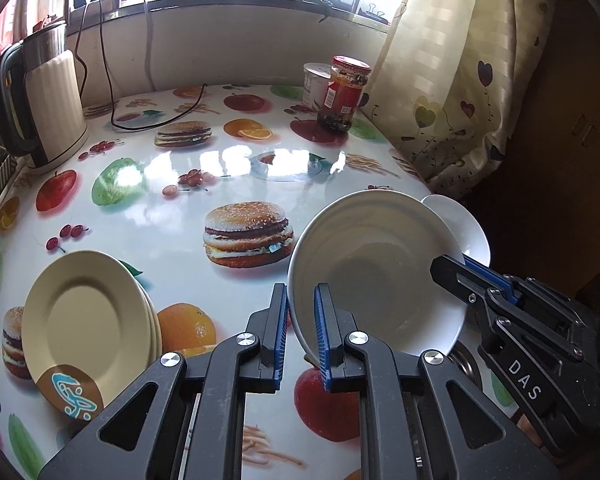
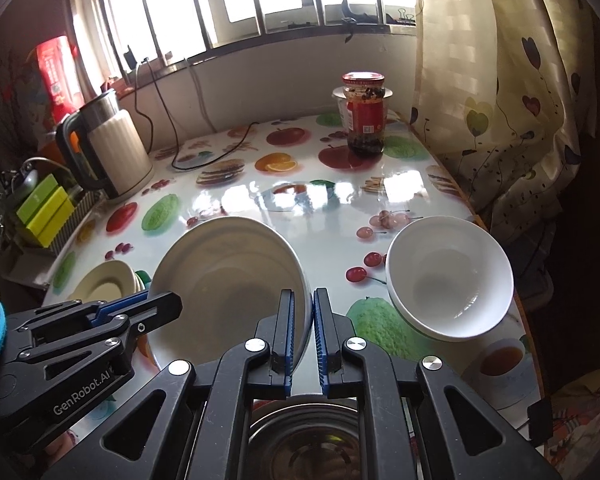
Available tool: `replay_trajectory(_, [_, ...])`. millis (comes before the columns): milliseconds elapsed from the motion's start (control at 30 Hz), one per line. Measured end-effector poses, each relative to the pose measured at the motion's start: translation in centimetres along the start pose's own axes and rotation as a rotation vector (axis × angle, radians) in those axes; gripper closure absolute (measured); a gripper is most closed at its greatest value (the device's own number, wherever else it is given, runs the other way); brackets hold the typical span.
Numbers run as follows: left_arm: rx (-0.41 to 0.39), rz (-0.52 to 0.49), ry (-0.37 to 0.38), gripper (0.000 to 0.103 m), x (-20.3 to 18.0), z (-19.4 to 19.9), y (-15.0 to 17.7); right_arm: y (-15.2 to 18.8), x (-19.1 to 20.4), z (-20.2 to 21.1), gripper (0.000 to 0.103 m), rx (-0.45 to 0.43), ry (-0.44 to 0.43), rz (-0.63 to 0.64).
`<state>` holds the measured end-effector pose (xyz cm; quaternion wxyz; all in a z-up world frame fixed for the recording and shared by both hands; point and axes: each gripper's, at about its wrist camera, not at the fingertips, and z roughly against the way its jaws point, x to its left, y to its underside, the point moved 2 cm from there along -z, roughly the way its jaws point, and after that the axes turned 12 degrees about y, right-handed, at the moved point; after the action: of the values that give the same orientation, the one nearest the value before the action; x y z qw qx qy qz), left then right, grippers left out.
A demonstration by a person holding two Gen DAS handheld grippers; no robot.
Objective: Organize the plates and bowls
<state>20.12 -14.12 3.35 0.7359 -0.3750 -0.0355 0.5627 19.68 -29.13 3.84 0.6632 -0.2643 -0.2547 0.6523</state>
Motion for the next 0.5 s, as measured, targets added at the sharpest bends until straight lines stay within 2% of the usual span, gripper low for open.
replay_trajectory(500, [0.023,-0.048,0.070,0.089,-2.7,1.5,2.3,2.3,-1.3,4.9,0.093,-0.033,0.041,-0.034])
